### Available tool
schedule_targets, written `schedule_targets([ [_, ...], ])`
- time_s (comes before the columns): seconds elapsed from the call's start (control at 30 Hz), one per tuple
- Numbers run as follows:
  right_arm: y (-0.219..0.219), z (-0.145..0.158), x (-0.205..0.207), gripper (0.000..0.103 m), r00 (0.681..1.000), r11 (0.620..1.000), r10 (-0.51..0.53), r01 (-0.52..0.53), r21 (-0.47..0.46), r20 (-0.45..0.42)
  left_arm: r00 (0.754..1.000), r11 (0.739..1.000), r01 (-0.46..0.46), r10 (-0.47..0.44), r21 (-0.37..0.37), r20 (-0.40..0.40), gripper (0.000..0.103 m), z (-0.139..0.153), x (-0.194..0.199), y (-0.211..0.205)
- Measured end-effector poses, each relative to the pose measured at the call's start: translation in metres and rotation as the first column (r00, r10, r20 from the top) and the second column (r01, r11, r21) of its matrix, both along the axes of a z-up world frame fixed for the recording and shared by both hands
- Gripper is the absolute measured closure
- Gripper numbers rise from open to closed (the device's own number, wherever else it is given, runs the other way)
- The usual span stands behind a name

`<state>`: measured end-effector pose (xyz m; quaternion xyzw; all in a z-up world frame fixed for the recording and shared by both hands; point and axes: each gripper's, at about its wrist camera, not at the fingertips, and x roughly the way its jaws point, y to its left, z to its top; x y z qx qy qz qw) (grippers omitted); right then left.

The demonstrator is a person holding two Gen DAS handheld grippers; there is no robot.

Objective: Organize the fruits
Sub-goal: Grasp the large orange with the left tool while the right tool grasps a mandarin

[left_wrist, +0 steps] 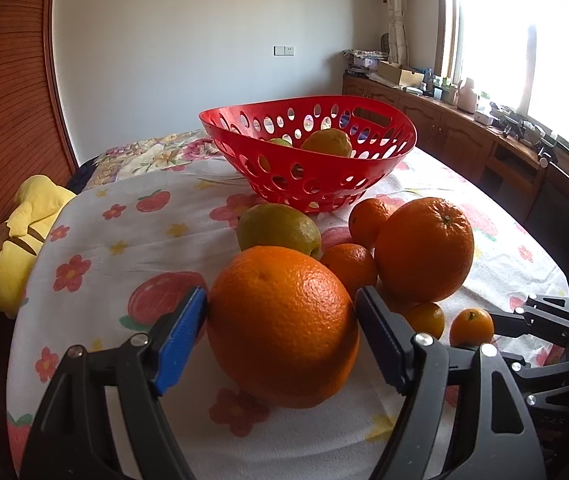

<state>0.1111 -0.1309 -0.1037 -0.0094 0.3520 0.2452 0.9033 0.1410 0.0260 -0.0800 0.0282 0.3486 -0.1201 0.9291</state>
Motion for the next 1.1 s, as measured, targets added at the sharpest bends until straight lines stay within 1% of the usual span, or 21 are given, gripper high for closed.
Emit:
schedule_targets([
  [0.13,0.000,0.001,0.000,0.067,1.000,1.000,-0.001,0.001,0.002,0.000,1.000,1.000,0.010,-0.009,0.024,-0.024,0.020,-0.008,0.008,-0.003],
  [0.23,0.001,0.001,0.000,0.067,1.000,1.000,-0.001,0.001,0.000,0.001,0.999,1.000,0.014,-0.014,0.015,-0.042,0.018,-0.011,0.012,-0.002],
  [0.33,0.001,0.001,0.000,0.067,1.000,1.000,-0.002,0.002,0.000,0.000,0.998,1.000,0.018,-0.017,0.014,-0.063,0.018,-0.015,0.016,-0.001],
  [0.6,-0.004,0.001,0.000,0.067,1.000,1.000,-0.016,0.016,0.008,-0.001,0.997,0.999,0.033,-0.031,0.022,-0.067,0.017,-0.016,0.017,-0.001],
  [0.7,-0.004,0.000,-0.001,0.067,1.000,1.000,-0.018,0.018,0.009,-0.004,0.995,0.999,0.039,-0.036,0.033,-0.093,0.017,-0.021,0.020,-0.002],
  [0.77,-0.004,0.000,-0.001,0.067,1.000,1.000,-0.018,0.018,0.008,-0.005,0.994,0.999,0.041,-0.039,0.022,-0.099,0.018,-0.024,0.020,-0.001],
  [0.93,-0.004,0.000,-0.001,0.067,1.000,1.000,-0.020,0.020,0.008,-0.007,0.995,0.999,0.039,-0.038,0.003,-0.091,0.019,-0.024,0.017,0.001],
  [1.1,-0.004,-0.002,0.000,0.067,1.000,1.000,-0.023,0.023,0.006,-0.008,0.996,0.999,0.039,-0.039,0.007,-0.077,0.020,-0.024,0.009,0.002],
])
